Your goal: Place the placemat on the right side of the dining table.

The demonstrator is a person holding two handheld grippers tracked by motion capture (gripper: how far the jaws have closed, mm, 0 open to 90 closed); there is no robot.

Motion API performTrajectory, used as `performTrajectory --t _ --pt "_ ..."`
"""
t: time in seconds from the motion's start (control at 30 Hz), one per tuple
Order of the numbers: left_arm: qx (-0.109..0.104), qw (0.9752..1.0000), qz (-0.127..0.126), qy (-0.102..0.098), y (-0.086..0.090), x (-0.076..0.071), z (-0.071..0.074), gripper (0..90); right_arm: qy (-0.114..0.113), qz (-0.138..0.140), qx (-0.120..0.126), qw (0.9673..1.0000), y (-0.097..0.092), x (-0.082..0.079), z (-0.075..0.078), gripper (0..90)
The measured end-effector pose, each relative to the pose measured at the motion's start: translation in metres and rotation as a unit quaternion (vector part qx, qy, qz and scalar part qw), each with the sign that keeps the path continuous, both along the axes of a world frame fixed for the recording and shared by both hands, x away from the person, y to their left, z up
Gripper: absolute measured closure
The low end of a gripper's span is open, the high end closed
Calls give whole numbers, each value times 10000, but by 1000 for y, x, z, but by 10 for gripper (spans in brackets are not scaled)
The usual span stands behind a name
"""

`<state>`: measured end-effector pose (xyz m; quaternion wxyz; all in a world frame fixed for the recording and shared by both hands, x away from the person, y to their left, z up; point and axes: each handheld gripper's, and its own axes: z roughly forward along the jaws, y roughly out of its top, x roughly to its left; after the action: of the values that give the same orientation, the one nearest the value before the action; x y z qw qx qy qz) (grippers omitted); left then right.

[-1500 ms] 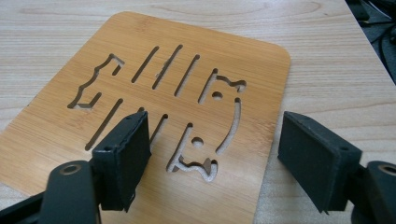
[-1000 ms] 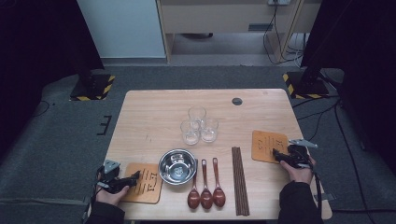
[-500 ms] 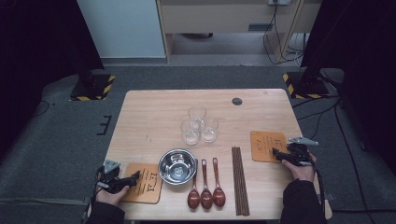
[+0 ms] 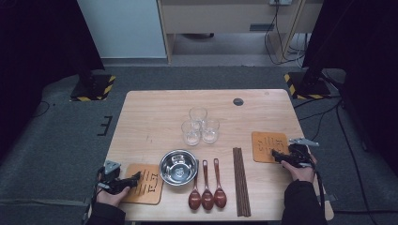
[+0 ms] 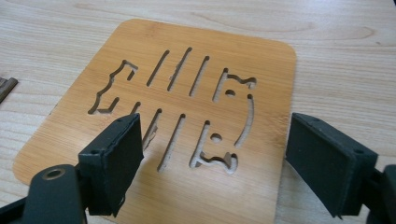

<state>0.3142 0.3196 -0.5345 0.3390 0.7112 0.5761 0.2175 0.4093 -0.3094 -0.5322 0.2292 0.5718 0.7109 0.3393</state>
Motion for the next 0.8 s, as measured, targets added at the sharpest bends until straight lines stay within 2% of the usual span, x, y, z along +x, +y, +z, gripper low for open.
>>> performTrajectory --t 0.1,0.37,0.43,0.6,0.8 --pt "-1 10000 0 -1 0 0 0 80 35 -61 4 10000 3 0 0 181" --pt "-1 10000 1 -1 0 0 0 81 -5 -164 -381 9991 13 0 -3 169" --pt "-2 10000 1 -1 0 0 0 81 -8 -184 -377 9991 14 0 -3 174" --pt "-3 10000 1 -1 0 0 0 81 -21 -112 -371 9992 11 3 -3 176" --pt "-2 10000 1 -1 0 0 0 81 -32 110 -365 9993 6 7 -3 203"
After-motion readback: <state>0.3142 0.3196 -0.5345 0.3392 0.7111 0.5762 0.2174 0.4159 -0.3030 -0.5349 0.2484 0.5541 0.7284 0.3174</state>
